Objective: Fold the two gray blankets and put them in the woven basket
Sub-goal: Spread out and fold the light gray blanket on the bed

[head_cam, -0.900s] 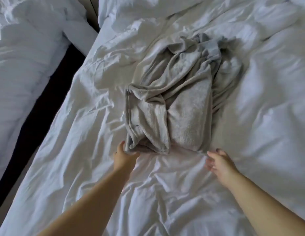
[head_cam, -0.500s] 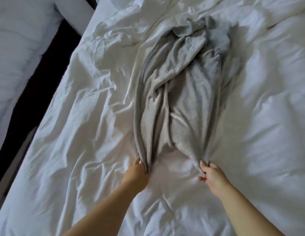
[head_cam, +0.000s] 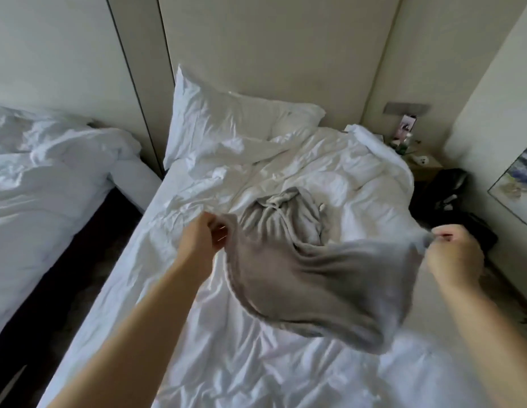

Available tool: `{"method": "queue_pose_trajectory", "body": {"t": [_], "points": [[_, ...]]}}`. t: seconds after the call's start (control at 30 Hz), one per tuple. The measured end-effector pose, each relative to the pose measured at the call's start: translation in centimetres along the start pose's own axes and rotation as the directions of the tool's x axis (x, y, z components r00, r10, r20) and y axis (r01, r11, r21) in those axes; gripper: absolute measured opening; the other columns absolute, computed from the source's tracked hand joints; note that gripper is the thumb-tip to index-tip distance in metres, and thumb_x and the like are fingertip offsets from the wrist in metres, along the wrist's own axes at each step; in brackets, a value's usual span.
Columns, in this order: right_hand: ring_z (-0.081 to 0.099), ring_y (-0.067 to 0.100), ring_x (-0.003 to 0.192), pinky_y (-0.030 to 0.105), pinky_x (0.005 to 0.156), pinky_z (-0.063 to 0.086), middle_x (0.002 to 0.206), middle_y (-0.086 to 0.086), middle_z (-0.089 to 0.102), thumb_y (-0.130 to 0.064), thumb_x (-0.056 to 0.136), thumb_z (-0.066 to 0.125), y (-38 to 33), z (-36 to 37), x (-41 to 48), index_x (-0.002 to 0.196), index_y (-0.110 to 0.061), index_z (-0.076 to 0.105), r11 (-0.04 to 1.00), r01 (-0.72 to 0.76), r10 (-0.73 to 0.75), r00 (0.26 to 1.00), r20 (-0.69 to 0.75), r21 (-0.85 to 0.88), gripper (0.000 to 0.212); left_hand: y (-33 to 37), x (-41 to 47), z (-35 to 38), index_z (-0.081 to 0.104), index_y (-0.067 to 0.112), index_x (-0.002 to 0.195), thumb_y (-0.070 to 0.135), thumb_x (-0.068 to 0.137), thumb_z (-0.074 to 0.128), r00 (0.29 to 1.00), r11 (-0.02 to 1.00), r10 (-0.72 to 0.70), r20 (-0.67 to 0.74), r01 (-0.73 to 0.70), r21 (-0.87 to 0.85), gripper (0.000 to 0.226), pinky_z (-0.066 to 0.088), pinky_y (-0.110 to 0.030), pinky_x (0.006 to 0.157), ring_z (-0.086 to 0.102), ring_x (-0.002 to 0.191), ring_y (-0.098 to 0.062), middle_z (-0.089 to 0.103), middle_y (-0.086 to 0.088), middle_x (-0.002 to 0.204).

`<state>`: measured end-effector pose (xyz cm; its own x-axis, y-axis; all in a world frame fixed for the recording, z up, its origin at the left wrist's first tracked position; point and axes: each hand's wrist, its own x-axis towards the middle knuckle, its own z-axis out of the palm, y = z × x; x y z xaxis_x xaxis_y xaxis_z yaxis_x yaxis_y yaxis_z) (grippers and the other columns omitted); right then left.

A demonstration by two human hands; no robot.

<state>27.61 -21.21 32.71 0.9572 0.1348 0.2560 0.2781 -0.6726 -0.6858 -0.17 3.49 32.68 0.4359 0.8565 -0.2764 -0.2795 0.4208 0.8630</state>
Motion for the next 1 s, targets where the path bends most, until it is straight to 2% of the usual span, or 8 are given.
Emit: {"method": "queue_pose_trajectory", "body": {"t": [0.1, 0.23, 0.4, 0.77, 0.8, 0.83, 0.93, 1.0], "points": [[0.059, 0.024, 0.100, 0.022, 0.070, 0.041, 0.105, -0.002, 0.062, -0.014, 0.086, 0.059, -5.3, -1.4, -5.3, 0.113, -0.021, 0.059, 0.947, 0.208, -0.234, 0.969, 0.083, 0.245, 0.028, 2.9, -3.7, 2.5, 0.055, 0.018, 0.041, 0.006, 0.087, 0.034, 0.959, 0.993, 0.024, 0.283, 0.011, -0.120, 0.053, 0.057, -0.029, 0.065, 0.066, 0.061, -0.017, 0.064, 0.001, 0.057], [0.039, -0.001, 0.121, 0.027, 0.100, 0.039, 0.131, -0.026, 0.036, -0.048, 0.071, 0.074, -8.9, 1.4, -13.5, 0.144, -0.041, 0.020, 0.904, 0.231, -0.424, 0.602, 0.677, 0.360, 0.091, 1.8, -7.4, 5.1, 0.059, 0.009, 0.064, 0.009, 0.090, 0.036, 0.910, 0.988, -0.024, 0.415, 0.086, -0.132, 0.034, 0.059, -0.035, 0.068, 0.070, 0.068, -0.022, 0.067, -0.006, 0.067], [0.062, 0.030, 0.079, 0.027, 0.065, 0.037, 0.085, 0.011, 0.068, -0.012, 0.083, 0.052, -5.4, 5.9, -15.2, 0.095, -0.007, 0.066, 0.940, 0.308, -0.341, 0.876, 0.341, 0.148, 0.019, -0.7, -9.7, 6.0, 0.073, 0.018, 0.062, 0.010, 0.093, 0.039, 0.956, 0.996, 0.066, 0.287, -0.080, 0.038, 0.047, 0.054, -0.028, 0.066, 0.069, 0.067, -0.015, 0.070, -0.002, 0.067], [0.061, 0.042, 0.079, 0.044, 0.070, 0.050, 0.085, 0.027, 0.065, -0.004, 0.087, 0.056, 9.6, 3.3, -9.1, 0.094, 0.005, 0.068, 0.988, -0.063, 0.093, 0.972, 0.214, -0.143, 0.016, 5.3, -5.7, -1.7, 0.058, 0.015, 0.079, -0.001, 0.085, 0.031, 0.980, 0.671, 0.032, -0.194, -0.165, -0.723, 0.032, 0.050, -0.026, 0.069, 0.064, 0.085, -0.016, 0.047, -0.002, 0.056], [0.060, 0.044, 0.082, 0.045, 0.071, 0.049, 0.087, 0.029, 0.065, -0.003, 0.088, 0.053, 9.6, 2.8, -8.7, 0.096, 0.005, 0.066, 0.982, -0.148, 0.169, 0.966, 0.194, -0.120, 0.017, 5.6, -5.1, -2.4, 0.065, 0.016, 0.100, 0.001, 0.090, 0.030, 0.979, 0.650, 0.004, -0.203, -0.157, -0.744, 0.039, 0.050, -0.027, 0.073, 0.064, 0.107, -0.017, 0.071, 0.001, 0.103], [0.059, 0.045, 0.088, 0.046, 0.076, 0.047, 0.094, 0.030, 0.064, -0.004, 0.091, 0.050, 9.1, 2.5, -8.4, 0.100, 0.005, 0.064, 0.970, -0.215, 0.233, 0.954, 0.191, -0.111, 0.019, 5.7, -4.7, -2.7, 0.061, 0.017, 0.119, 0.006, 0.096, 0.030, 0.979, 0.703, -0.016, -0.205, -0.135, -0.699, 0.040, 0.049, -0.030, 0.078, 0.055, 0.123, -0.018, 0.037, 0.000, 0.145], [0.057, 0.041, 0.108, 0.041, 0.090, 0.043, 0.115, 0.028, 0.062, 0.000, 0.093, 0.045, 4.7, 2.4, -8.6, 0.112, 0.007, 0.060, 0.989, -0.133, 0.147, 0.937, 0.316, -0.063, 0.025, 2.6, -4.7, -1.5, 0.049, 0.017, 0.109, 0.015, 0.093, 0.054, 0.951, 0.993, 0.109, -0.290, -0.114, -0.001, 0.017, 0.047, -0.027, 0.072, 0.057, 0.109, -0.025, 0.058, -0.007, 0.124], [0.060, 0.034, 0.108, 0.036, 0.088, 0.047, 0.113, 0.020, 0.065, 0.004, 0.089, 0.044, -0.2, 2.4, -10.2, 0.111, 0.001, 0.063, 0.997, -0.019, -0.019, 0.883, 0.469, 0.075, 0.030, -0.5, -5.8, 0.1, 0.041, 0.018, 0.116, 0.010, 0.075, 0.077, 0.921, 0.872, 0.372, -0.119, -0.303, 0.384, 0.055, 0.044, -0.018, 0.064, 0.053, 0.094, -0.018, 0.053, 0.002, 0.102]]}}
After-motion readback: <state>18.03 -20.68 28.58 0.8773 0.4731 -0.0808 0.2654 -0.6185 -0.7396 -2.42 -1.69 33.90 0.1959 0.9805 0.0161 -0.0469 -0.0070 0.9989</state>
